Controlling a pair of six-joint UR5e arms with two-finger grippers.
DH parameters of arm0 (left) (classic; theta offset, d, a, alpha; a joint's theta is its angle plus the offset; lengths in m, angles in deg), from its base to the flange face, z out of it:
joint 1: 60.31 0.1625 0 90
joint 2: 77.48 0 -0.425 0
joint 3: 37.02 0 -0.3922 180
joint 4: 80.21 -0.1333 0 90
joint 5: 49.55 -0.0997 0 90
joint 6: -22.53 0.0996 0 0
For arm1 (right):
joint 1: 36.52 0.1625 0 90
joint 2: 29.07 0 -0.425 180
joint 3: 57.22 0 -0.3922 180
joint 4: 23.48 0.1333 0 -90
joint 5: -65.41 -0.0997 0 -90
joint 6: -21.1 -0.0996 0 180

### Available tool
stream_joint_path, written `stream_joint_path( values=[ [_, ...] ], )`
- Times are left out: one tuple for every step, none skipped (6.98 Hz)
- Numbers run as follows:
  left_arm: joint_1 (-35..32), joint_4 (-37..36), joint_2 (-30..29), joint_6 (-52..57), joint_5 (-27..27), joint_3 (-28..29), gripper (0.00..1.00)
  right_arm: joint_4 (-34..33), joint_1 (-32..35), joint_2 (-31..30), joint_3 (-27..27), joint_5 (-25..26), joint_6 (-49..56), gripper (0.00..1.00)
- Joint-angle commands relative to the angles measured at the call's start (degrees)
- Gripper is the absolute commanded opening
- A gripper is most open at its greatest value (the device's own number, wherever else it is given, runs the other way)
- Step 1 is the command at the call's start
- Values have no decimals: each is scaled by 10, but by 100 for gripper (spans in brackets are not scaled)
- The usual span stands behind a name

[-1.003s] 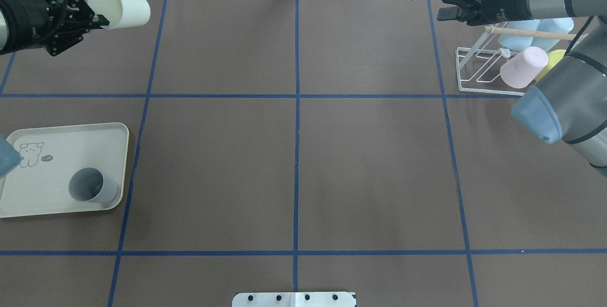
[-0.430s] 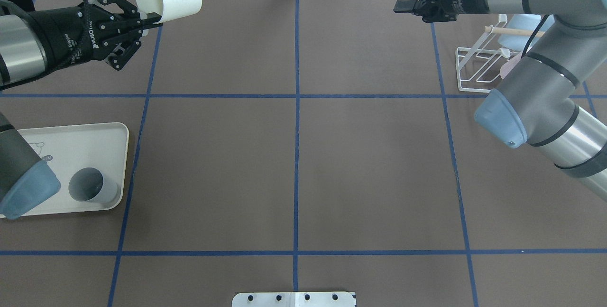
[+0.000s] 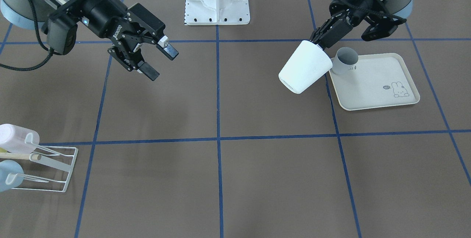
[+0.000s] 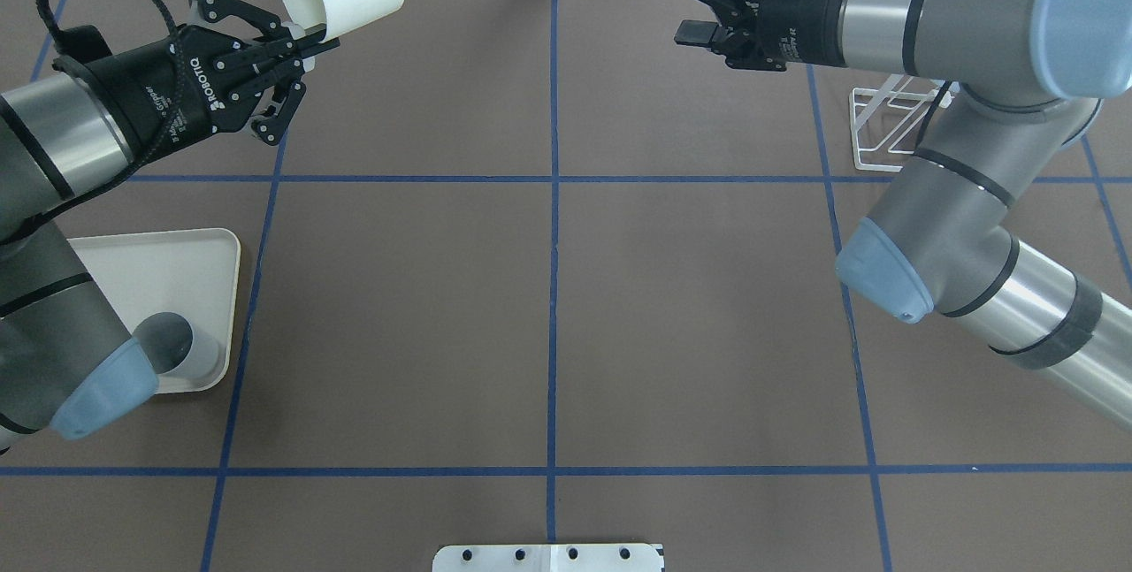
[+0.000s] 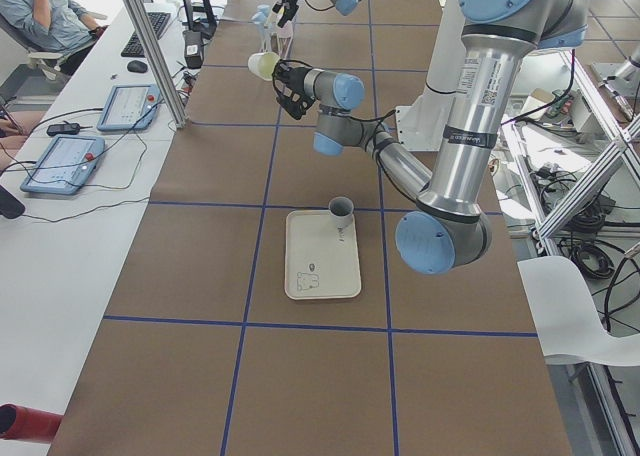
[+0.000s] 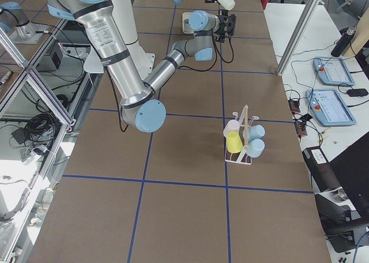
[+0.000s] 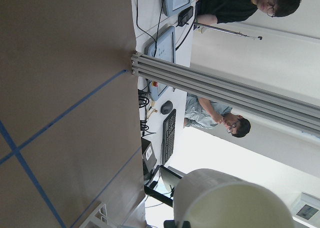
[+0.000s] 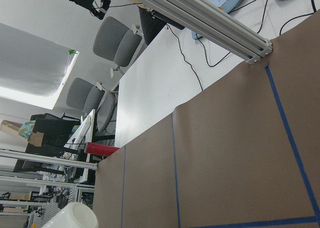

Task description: Transfer IKEA cup to right arm and place on rack

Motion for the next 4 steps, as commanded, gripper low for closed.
stream_joint_path(
  values=[
    [8,22,-16,-44,-16,17,0,22,-39,13,0,56,-25,100],
    [13,43,-26,-83,-55,27,0,23,-45,20,0,71,-32,100],
    [41,67,-27,-94,-96,33,0,23,-52,30,1,89,-40,100],
    [61,73,-33,-118,-132,41,0,23,-66,36,1,114,-40,100]
  ],
)
